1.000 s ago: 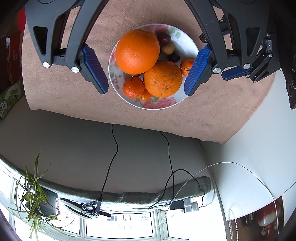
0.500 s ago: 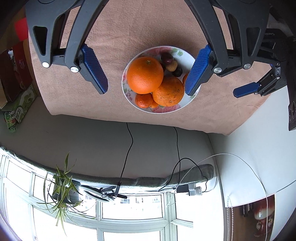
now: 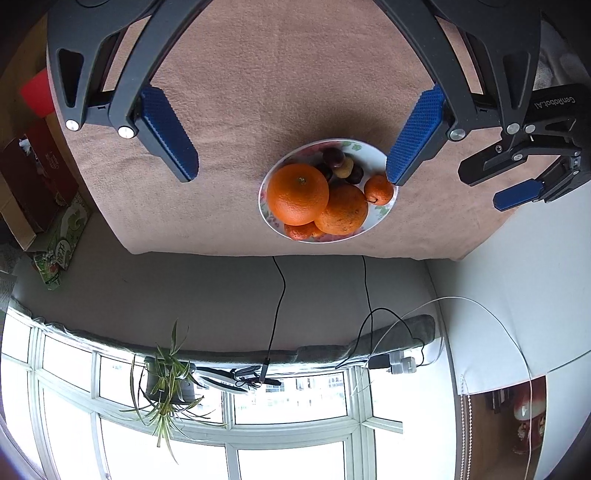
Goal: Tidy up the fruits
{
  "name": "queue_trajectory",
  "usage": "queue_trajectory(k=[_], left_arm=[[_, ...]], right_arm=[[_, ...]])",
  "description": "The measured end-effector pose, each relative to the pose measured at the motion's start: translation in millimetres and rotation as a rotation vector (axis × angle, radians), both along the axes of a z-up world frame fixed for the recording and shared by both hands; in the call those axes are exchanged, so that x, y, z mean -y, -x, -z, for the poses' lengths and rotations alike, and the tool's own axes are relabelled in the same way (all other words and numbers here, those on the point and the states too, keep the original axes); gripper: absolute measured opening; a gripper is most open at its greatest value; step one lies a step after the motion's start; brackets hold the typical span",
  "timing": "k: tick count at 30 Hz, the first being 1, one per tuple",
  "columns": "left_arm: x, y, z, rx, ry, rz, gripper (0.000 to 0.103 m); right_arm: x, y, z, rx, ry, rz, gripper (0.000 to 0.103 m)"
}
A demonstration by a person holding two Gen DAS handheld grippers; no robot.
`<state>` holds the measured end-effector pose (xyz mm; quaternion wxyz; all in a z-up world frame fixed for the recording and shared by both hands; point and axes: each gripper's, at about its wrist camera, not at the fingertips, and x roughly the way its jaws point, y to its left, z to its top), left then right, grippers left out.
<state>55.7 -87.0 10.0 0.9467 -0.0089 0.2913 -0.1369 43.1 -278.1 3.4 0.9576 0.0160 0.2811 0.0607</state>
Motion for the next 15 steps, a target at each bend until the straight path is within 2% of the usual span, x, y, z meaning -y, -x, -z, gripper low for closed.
queue_trajectory(k=[15], left_arm=[[-1.8, 11.6, -1.5, 0.012, -0.004, -0.022, 0.083]], right_arm=[[-1.6, 4.5, 3.1, -0.01, -0.015, 0.007, 0.103]])
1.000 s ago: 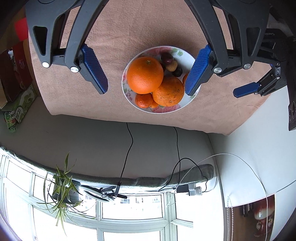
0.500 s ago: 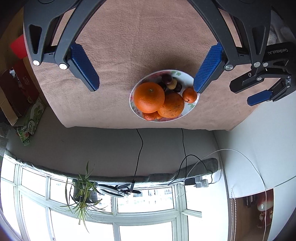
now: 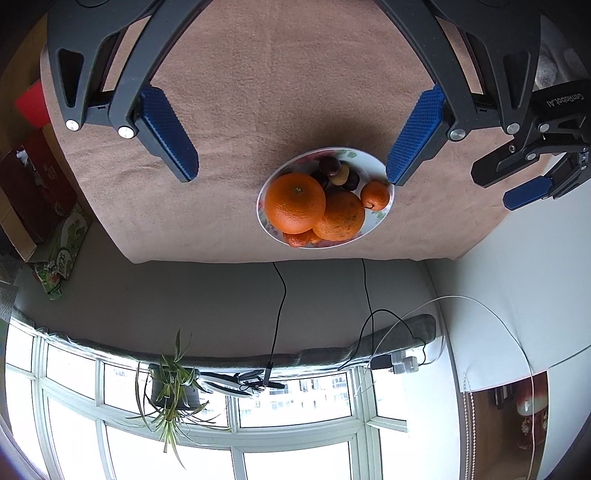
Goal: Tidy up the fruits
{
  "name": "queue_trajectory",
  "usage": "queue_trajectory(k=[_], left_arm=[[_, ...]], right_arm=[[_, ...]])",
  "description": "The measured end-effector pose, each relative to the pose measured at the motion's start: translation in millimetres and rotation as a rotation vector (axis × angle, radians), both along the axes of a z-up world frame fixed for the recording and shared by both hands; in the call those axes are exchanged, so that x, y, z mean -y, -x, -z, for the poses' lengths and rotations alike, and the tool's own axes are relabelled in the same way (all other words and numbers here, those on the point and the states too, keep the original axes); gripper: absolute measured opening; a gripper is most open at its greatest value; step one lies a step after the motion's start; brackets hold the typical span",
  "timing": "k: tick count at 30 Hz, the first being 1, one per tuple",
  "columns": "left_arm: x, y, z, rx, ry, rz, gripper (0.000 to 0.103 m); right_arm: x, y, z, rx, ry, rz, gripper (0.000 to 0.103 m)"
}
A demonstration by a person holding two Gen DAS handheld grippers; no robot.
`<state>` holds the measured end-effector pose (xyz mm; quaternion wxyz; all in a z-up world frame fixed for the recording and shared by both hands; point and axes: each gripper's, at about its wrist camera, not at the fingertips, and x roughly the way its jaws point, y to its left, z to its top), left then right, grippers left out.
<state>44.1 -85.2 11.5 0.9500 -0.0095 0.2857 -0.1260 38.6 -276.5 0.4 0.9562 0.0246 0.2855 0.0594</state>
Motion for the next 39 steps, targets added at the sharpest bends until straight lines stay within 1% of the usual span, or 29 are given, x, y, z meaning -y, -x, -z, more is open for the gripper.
queue_trajectory(k=[10, 39], left_arm=[[-0.3, 2.5, 1.7, -0.005, 0.003, -0.004, 0.083], [-0.7, 4.4, 1.4, -0.003, 0.004, -0.011, 0.083]], right_arm=[[-0.2, 0.8, 2.6, -0.013, -0.019, -0.002, 0.103], [-2.2, 2.0, 4.9, -0.028, -0.028, -0.007, 0.103]])
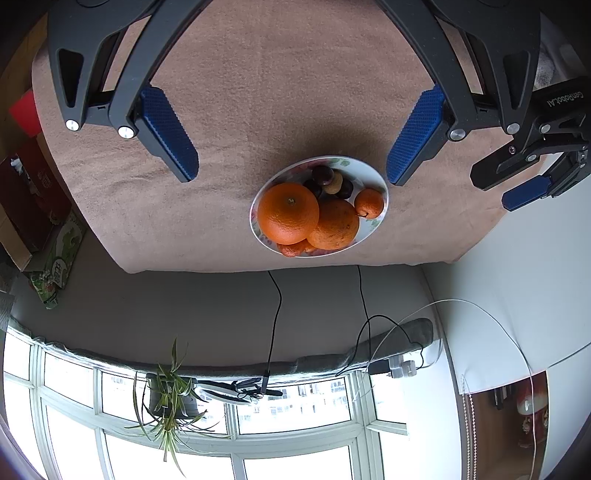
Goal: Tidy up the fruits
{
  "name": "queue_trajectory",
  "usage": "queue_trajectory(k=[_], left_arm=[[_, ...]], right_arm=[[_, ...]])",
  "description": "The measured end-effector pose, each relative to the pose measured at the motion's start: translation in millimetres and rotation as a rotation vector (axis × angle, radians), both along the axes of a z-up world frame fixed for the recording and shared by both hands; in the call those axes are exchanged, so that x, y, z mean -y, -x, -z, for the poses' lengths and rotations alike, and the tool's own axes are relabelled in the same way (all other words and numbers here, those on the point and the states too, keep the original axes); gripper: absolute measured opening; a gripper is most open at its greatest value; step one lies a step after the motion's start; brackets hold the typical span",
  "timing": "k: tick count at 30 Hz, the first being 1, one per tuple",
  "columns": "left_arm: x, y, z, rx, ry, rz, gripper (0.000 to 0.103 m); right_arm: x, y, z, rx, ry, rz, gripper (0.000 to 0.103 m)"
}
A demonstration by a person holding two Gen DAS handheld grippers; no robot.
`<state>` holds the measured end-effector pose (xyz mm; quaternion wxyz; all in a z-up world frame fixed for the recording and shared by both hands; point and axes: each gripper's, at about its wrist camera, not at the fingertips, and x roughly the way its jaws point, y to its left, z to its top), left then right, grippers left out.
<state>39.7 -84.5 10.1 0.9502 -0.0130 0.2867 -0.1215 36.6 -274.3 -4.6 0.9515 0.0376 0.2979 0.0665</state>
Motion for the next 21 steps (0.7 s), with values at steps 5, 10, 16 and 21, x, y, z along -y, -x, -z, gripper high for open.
queue_trajectory(k=[5, 10, 16, 21], left_arm=[[0.6, 0.6, -0.7, -0.002, -0.003, 0.0, 0.083], [2.0, 0.9, -1.2, 0.0, -0.006, -0.003, 0.083], [1.5, 0.5, -1.1, 0.001, -0.007, -0.003, 0.083], [1.2, 0.3, -1.1, 0.001, -0.007, -0.004, 0.083]], right_arm=[[0.7, -0.2, 1.4, -0.001, -0.002, 0.0, 0.103], [1.2, -0.3, 1.4, -0.001, -0.002, 0.001, 0.103], [1.1, 0.2, 1.5, 0.0, -0.002, 0.002, 0.103], [1.6, -0.6, 2.1, -0.003, -0.002, -0.002, 0.103]])
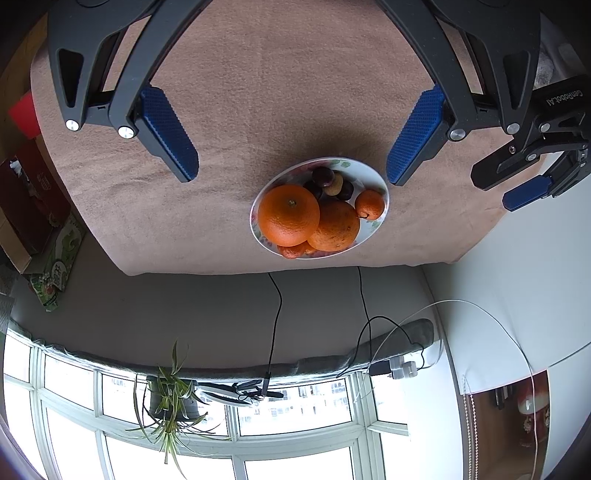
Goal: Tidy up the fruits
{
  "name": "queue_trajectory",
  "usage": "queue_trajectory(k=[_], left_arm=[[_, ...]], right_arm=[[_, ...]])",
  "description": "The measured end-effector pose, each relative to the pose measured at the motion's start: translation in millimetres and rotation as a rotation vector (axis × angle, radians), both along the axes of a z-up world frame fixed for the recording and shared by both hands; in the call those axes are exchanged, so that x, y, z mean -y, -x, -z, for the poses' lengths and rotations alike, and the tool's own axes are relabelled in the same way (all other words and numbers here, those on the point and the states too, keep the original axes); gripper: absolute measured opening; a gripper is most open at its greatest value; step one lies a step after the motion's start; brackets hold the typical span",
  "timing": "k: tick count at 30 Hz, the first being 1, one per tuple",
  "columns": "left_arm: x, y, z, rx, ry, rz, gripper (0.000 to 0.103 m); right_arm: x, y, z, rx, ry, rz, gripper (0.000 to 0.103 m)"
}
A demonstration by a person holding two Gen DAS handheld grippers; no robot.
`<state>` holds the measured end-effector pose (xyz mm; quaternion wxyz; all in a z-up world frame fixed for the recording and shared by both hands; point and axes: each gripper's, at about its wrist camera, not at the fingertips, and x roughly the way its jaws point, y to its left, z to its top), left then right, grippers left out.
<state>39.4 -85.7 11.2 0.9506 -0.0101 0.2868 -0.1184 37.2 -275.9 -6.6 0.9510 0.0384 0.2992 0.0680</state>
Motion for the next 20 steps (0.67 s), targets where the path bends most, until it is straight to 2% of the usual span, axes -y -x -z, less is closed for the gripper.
queue_trajectory(k=[20], left_arm=[[6.4, 3.0, 2.3, 0.012, -0.012, 0.004, 0.083]], right_arm=[[1.7, -1.8, 1.6, -0.005, -0.001, -0.001, 0.103]])
